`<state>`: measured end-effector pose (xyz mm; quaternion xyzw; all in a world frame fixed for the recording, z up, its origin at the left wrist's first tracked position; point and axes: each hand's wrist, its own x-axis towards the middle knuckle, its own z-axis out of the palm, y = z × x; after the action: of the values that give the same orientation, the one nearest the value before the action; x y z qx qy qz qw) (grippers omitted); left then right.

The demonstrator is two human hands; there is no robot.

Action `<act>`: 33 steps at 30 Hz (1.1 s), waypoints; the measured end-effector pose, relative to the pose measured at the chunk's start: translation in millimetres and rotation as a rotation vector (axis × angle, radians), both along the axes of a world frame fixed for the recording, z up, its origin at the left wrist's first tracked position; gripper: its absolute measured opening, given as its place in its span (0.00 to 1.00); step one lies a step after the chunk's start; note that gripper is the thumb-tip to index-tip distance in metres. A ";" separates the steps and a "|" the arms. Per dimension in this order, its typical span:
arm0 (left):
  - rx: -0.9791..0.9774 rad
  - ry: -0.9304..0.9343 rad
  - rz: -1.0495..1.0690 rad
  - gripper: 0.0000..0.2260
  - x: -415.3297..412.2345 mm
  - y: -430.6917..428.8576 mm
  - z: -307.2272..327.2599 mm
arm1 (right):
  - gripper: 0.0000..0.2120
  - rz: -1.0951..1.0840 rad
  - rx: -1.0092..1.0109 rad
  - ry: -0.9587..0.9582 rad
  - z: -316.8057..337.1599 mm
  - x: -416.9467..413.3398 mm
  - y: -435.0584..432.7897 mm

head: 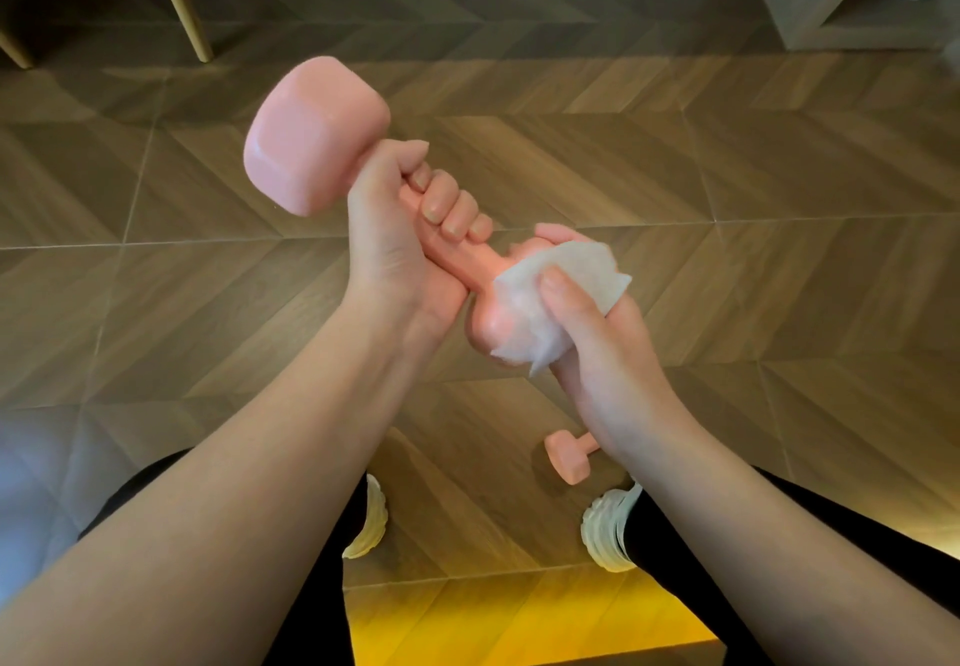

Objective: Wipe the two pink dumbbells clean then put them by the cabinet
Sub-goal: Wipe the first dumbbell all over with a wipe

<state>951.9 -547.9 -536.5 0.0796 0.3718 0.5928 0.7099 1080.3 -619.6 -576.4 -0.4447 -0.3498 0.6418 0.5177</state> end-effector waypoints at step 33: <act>-0.079 -0.060 -0.116 0.15 1.7 2.6 -11.3 | 0.29 0.082 -0.306 0.114 11.9 -5.8 -4.4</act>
<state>953.6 -545.3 -547.8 0.0551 0.3684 0.5378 0.7563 1074.4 -624.0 -564.4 -0.4667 -0.2357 0.7323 0.4363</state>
